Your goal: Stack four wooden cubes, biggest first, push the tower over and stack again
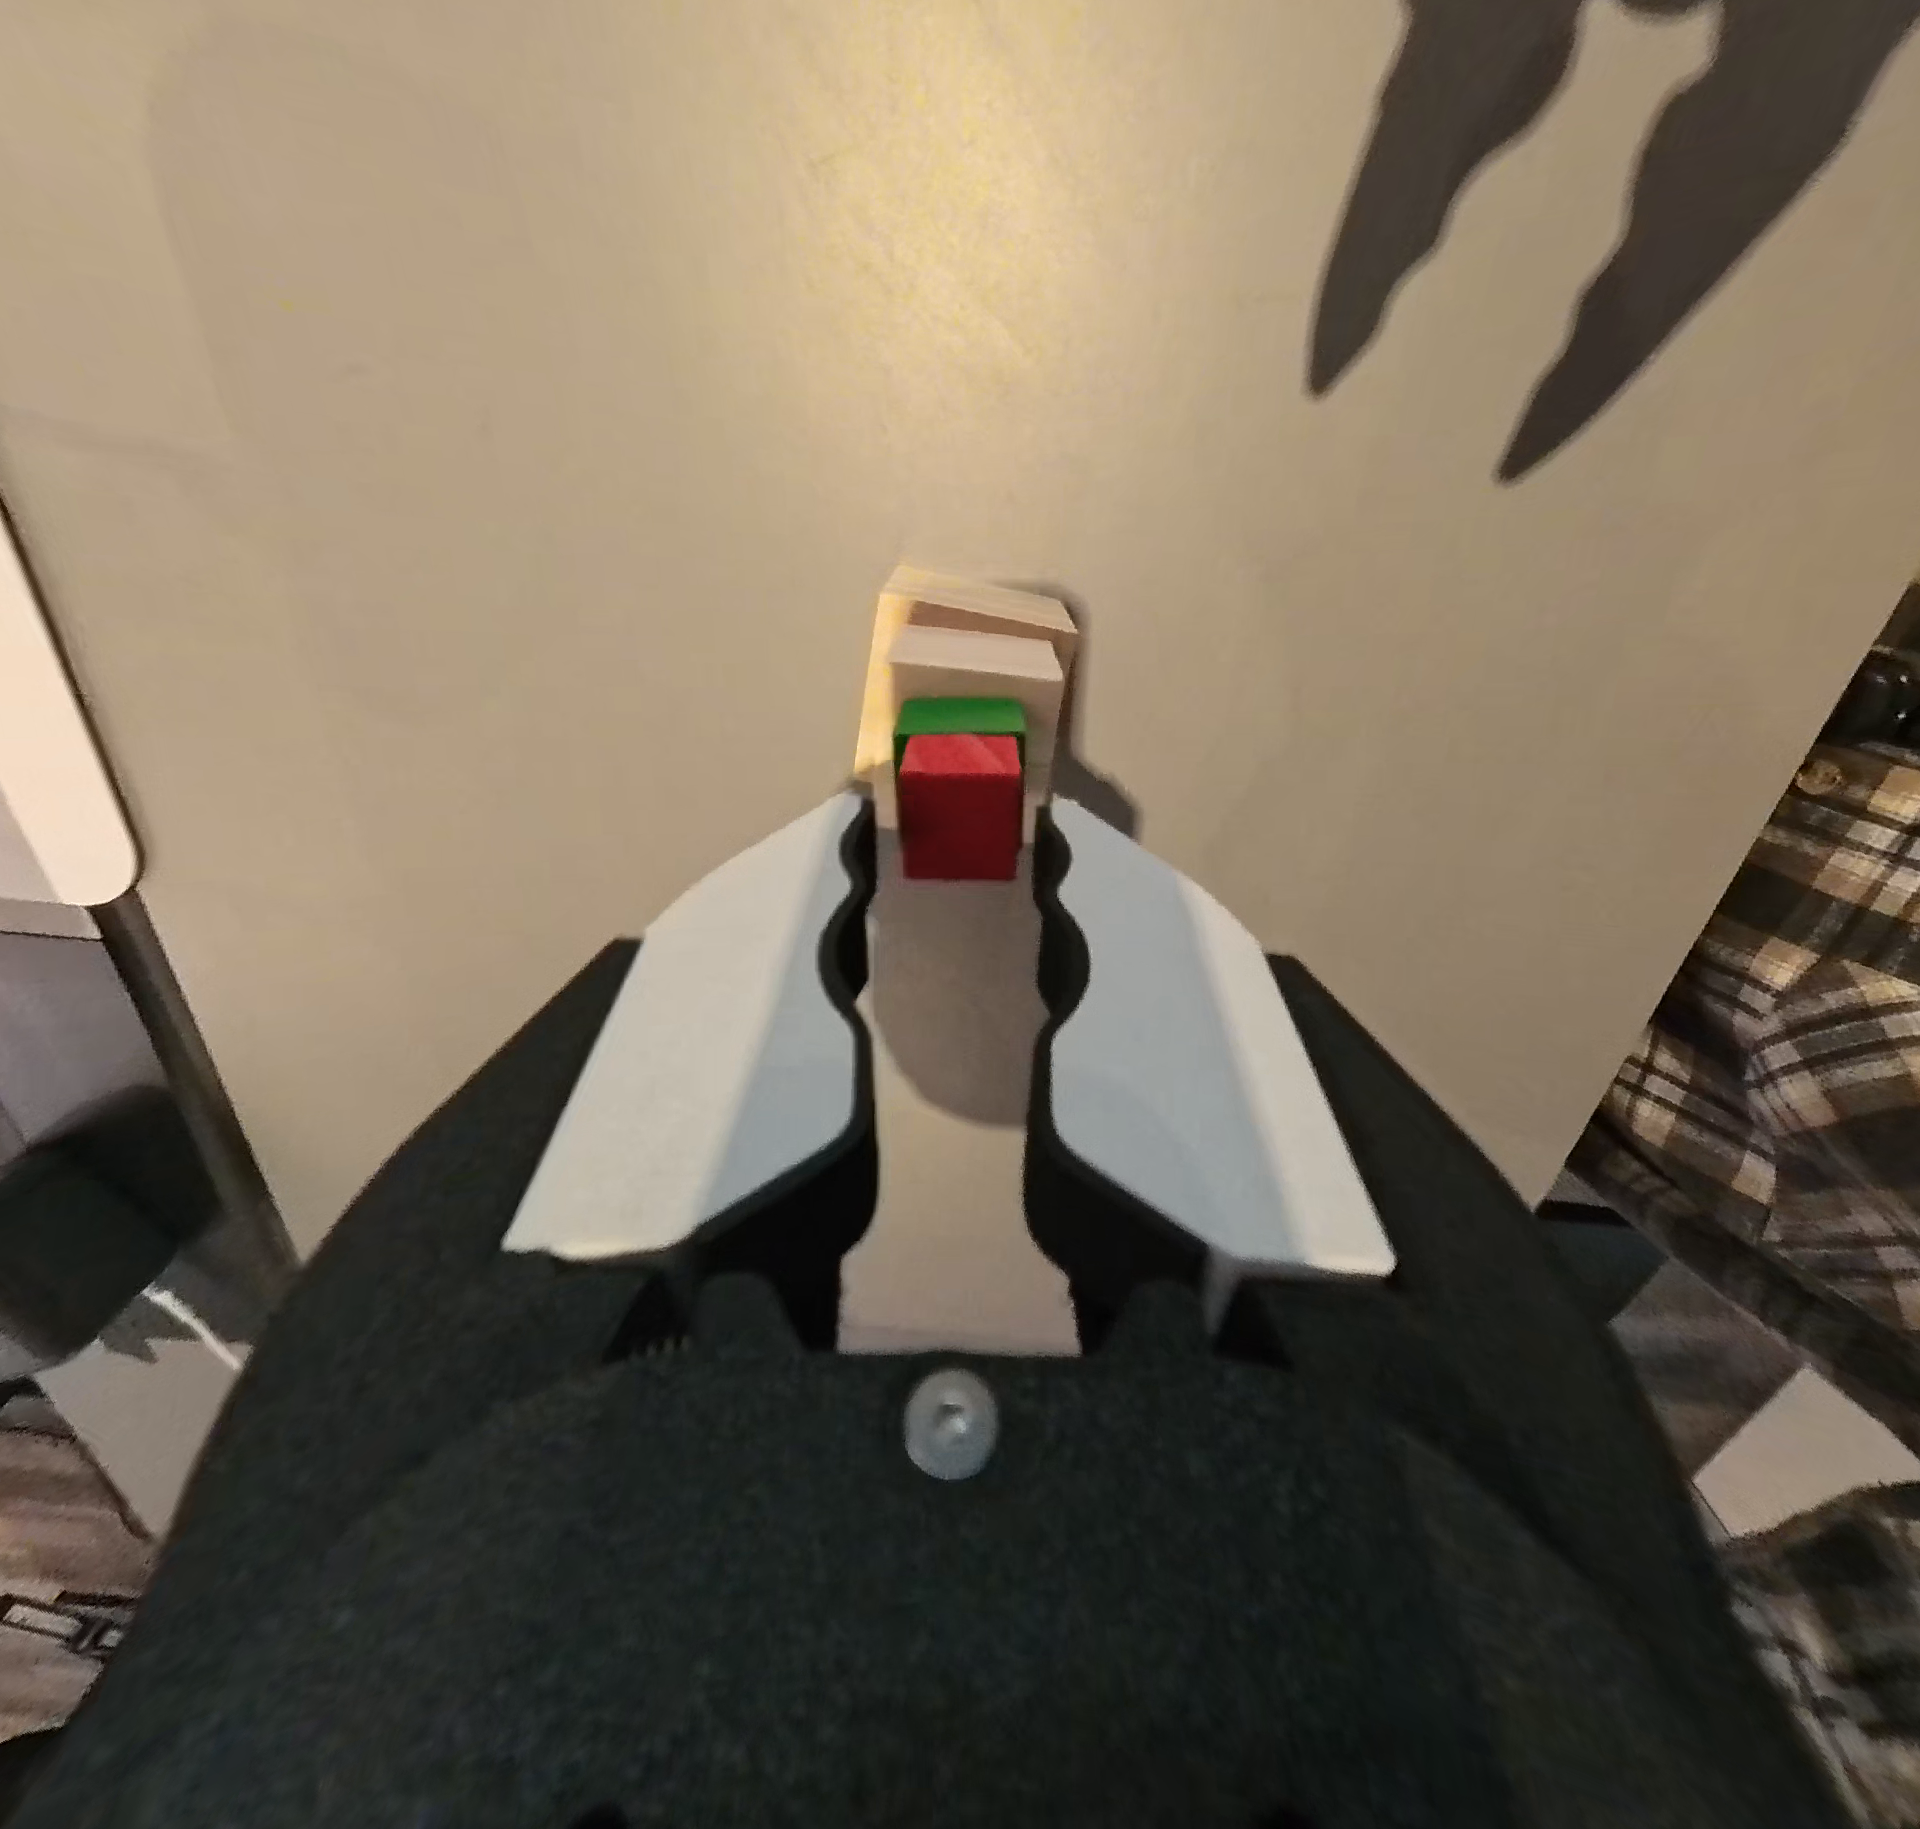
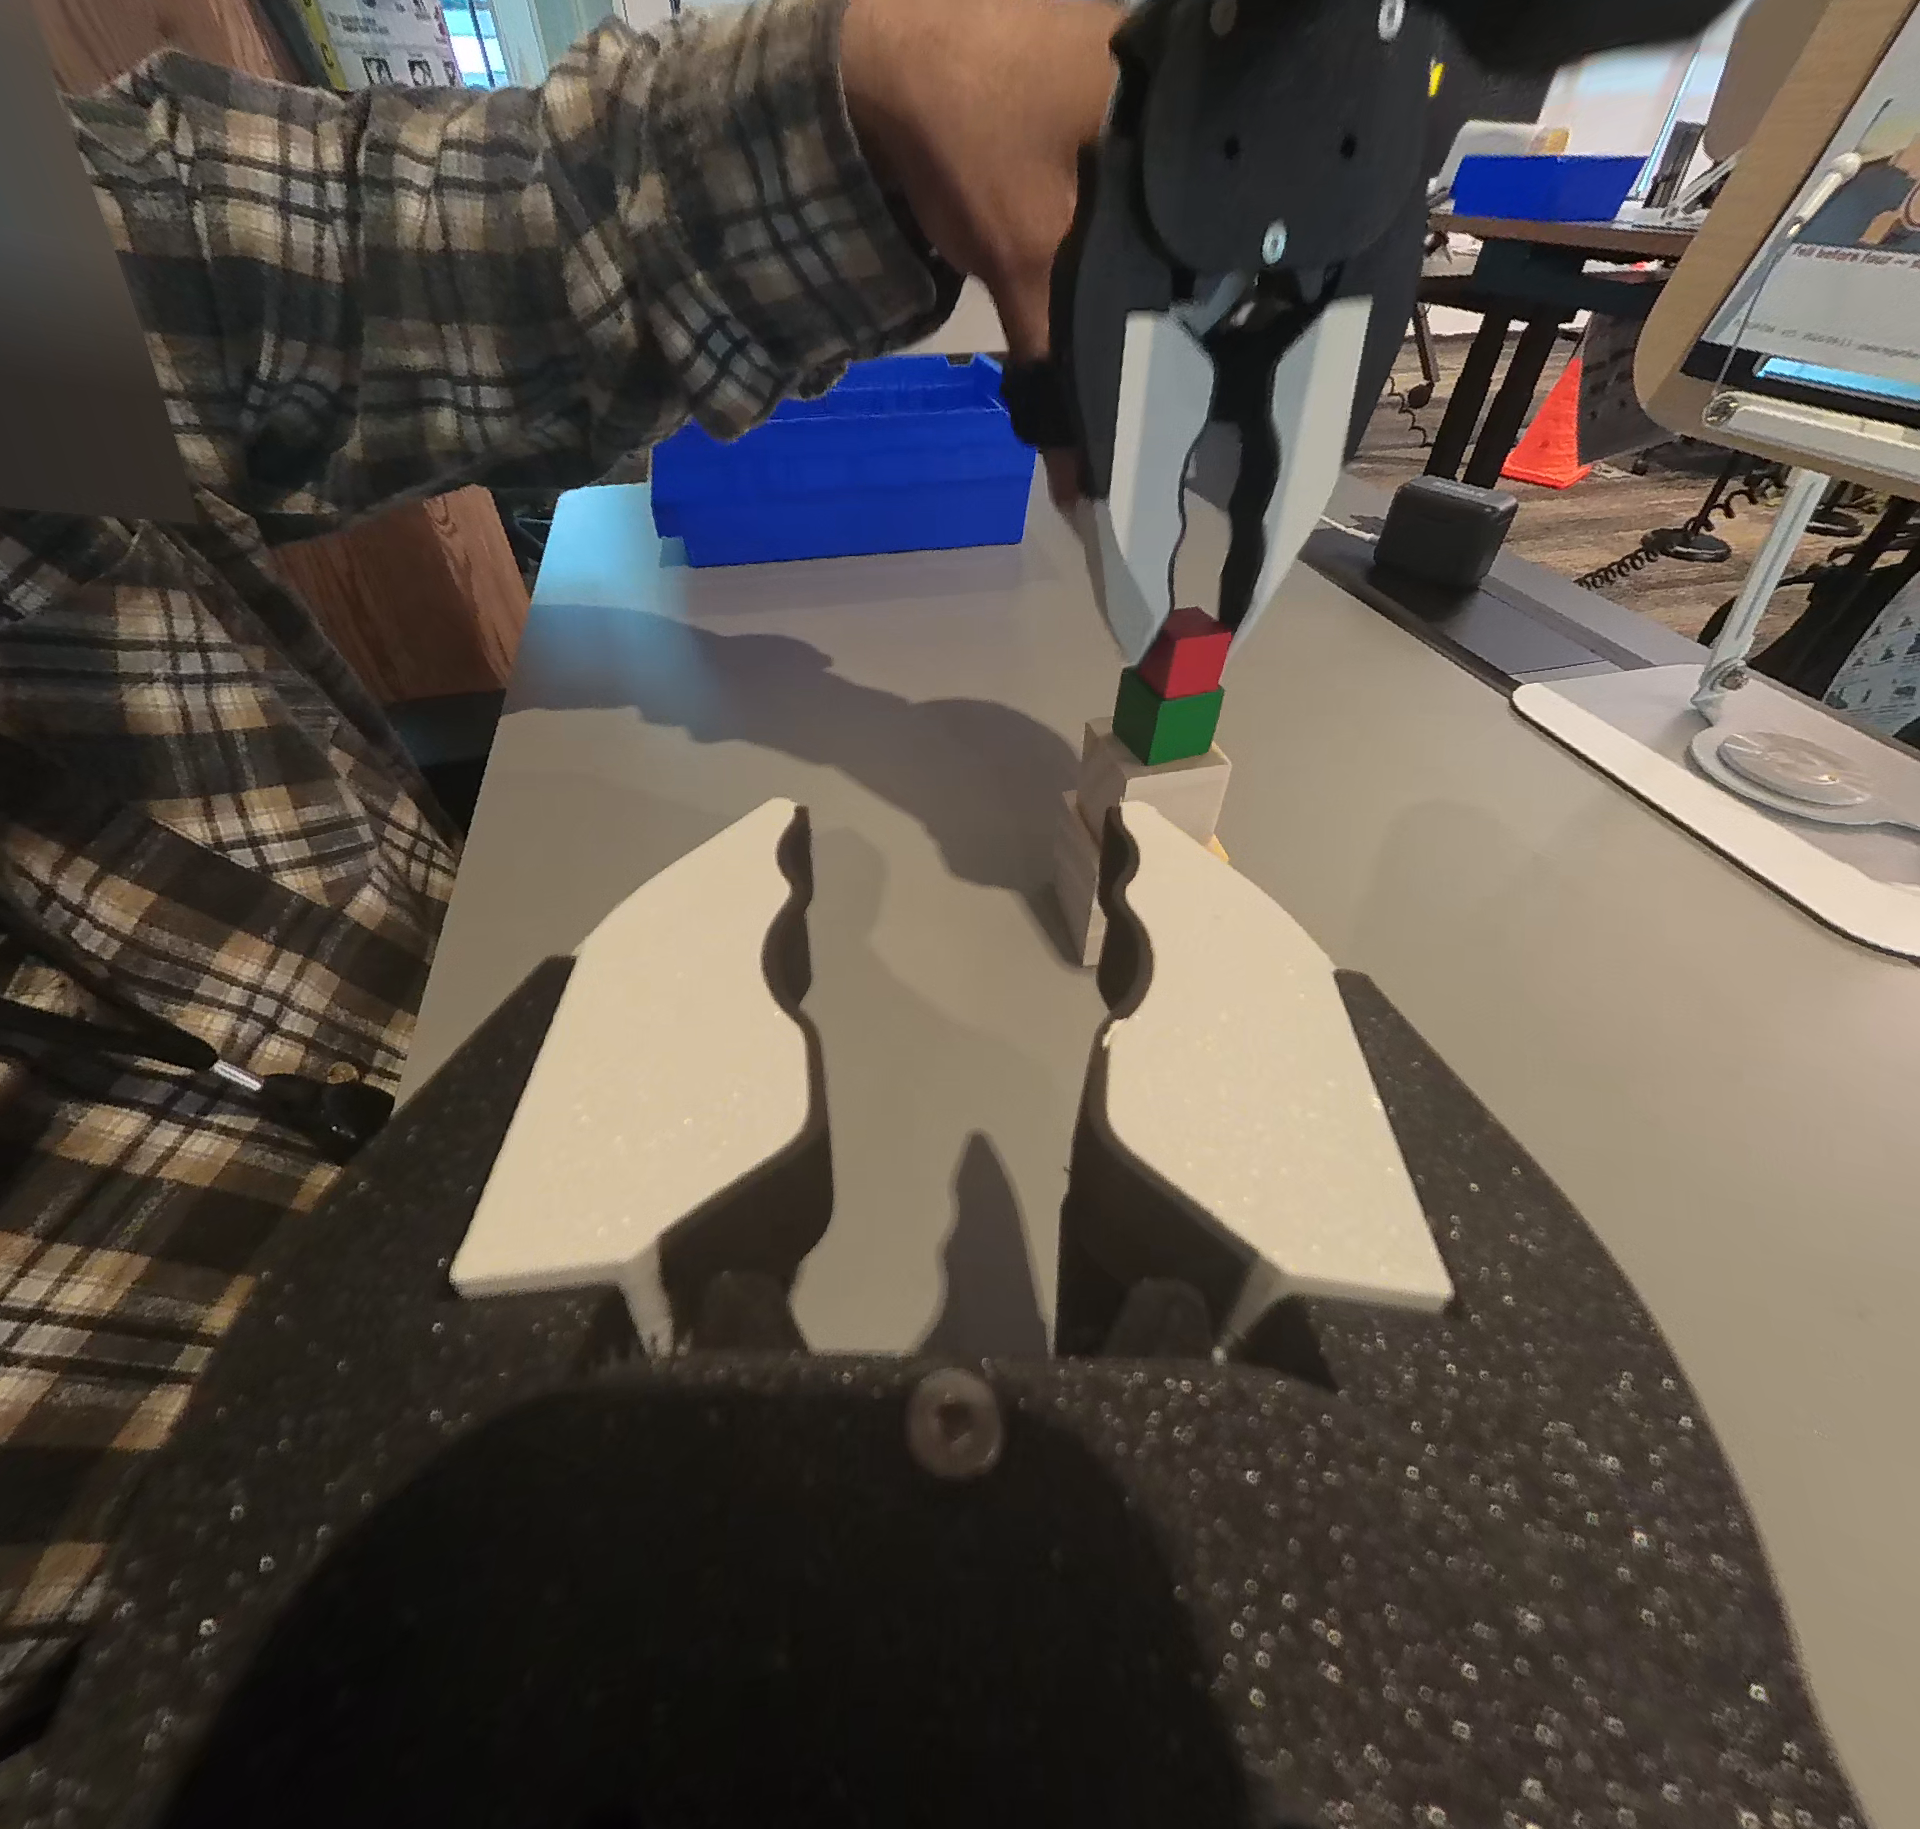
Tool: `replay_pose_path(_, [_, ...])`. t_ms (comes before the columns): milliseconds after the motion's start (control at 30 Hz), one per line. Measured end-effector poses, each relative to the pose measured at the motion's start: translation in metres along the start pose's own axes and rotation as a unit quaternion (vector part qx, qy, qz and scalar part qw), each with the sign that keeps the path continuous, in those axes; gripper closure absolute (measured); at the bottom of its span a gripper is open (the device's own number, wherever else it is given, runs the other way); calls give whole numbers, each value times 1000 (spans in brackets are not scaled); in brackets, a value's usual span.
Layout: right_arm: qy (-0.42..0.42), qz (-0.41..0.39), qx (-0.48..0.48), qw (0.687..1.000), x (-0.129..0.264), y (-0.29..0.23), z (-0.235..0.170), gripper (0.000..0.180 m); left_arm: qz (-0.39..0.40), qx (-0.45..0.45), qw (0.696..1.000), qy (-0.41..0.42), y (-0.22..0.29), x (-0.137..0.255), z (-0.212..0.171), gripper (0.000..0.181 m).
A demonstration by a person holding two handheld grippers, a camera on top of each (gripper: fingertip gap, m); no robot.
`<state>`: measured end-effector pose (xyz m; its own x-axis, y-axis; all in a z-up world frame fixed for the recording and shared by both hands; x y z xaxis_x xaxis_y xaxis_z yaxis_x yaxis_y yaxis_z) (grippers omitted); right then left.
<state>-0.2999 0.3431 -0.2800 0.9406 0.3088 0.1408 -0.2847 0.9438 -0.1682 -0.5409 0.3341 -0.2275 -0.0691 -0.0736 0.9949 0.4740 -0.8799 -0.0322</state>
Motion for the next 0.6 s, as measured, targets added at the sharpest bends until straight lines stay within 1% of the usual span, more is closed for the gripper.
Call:
replay_pose_path(133, [1,-6,0,1000,3,0,1,127,6,-1,999,34,2,27,-10,138])
replay_pose_path(200, [1,-12,-2,1000,6,1,1,126,13,5,997,80,5,46,-20,127])
replay_pose_path(267, [-1,-25,-4,1000,9,3,0,126,23,15,989,143,9,65,-35,118])
replay_pose_path(367, [-20,-63,-10,998,14,9,-1,125,68,47,965,249,17,80,-66,107])
replay_pose_path(433, [-36,-86,-25,995,17,13,-1,127,100,72,938,324,23,76,-92,102])
replay_pose_path(500, [-58,-112,-58,990,17,18,-1,133,125,103,905,394,29,60,-120,103])
replay_pose_path(533, [-71,-117,-78,987,16,20,0,141,134,117,888,424,32,47,-133,104])
replay_pose_path(600, [-104,-137,-136,976,13,28,-1,180,147,144,855,475,36,17,-159,108])
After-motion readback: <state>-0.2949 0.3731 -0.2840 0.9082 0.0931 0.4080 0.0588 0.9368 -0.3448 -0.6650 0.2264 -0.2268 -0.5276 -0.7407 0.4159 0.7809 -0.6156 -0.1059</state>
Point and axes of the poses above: each gripper's, where its closed fingertips meet, x back along the fingers, z out of its top, y = z × x across the jaws, the point moved 10 cm from there along x, back along the fingers, and after that the axes turned 10 degrees about -x, right-handed, at the moved point
